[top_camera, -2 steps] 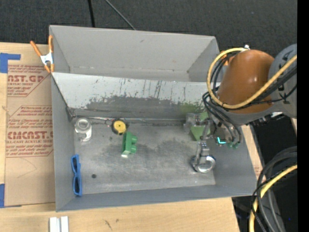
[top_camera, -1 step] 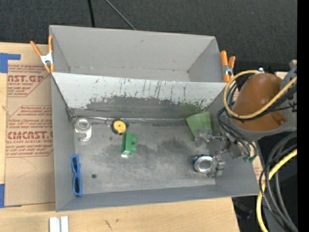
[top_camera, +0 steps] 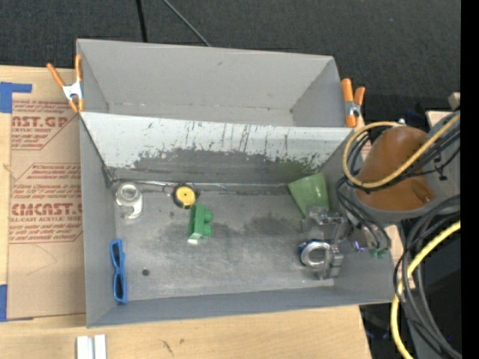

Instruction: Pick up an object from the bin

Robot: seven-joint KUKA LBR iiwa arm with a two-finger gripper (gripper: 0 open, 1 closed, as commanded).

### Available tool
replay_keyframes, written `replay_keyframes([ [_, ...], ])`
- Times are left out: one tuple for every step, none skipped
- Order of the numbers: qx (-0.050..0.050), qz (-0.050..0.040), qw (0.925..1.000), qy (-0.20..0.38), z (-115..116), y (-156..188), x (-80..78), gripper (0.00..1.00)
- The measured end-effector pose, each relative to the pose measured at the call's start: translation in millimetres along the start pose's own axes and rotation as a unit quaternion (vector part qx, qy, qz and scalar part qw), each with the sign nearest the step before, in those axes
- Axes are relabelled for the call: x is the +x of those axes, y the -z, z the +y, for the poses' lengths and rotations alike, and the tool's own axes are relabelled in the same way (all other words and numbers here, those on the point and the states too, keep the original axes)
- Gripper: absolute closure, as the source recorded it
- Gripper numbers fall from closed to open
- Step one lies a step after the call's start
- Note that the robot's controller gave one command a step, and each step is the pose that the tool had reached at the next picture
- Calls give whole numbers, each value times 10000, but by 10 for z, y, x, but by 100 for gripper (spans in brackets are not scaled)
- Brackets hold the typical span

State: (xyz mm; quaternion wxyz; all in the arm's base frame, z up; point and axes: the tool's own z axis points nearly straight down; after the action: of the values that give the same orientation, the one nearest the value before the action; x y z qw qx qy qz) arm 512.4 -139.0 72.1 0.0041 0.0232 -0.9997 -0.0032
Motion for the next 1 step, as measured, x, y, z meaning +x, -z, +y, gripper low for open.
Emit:
replay_keyframes([
  [28,-41,10000,-8,-18,25,-17,100],
])
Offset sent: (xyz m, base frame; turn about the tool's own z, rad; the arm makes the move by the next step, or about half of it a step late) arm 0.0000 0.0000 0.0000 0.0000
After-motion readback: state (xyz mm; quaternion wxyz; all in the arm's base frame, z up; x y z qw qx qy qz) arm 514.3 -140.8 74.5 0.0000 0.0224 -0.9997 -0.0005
